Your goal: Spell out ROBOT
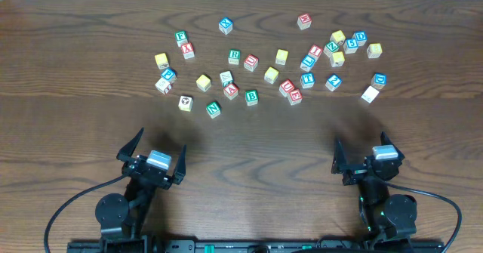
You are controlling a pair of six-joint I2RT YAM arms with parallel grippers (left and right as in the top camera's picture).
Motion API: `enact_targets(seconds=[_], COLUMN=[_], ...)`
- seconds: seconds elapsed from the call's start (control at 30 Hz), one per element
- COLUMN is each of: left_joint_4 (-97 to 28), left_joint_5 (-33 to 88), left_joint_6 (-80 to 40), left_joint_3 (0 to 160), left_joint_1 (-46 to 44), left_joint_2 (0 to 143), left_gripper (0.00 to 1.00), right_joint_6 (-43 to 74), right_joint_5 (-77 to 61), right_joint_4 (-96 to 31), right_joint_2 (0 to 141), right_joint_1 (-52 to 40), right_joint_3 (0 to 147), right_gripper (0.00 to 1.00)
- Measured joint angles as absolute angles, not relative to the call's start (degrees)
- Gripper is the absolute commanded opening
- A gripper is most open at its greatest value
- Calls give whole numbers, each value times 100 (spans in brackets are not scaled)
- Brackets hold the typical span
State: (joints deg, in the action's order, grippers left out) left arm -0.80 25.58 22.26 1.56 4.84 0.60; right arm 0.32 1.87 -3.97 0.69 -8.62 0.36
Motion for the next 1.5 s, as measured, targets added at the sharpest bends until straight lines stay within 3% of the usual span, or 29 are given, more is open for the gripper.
enact_targets(seconds=[1.5], left_joint_4=[-64], left_joint_5=[2558], left_joint_6=[2047], left_joint_3=[156], left_joint_1=[484], left_joint_2=[60], left_gripper=[97], right_joint_6=[32], right_joint_5=[189], right_joint_4=[-397], right_joint_2=[69], right_joint_1=[-862], right_joint_3=[36], right_gripper=[99])
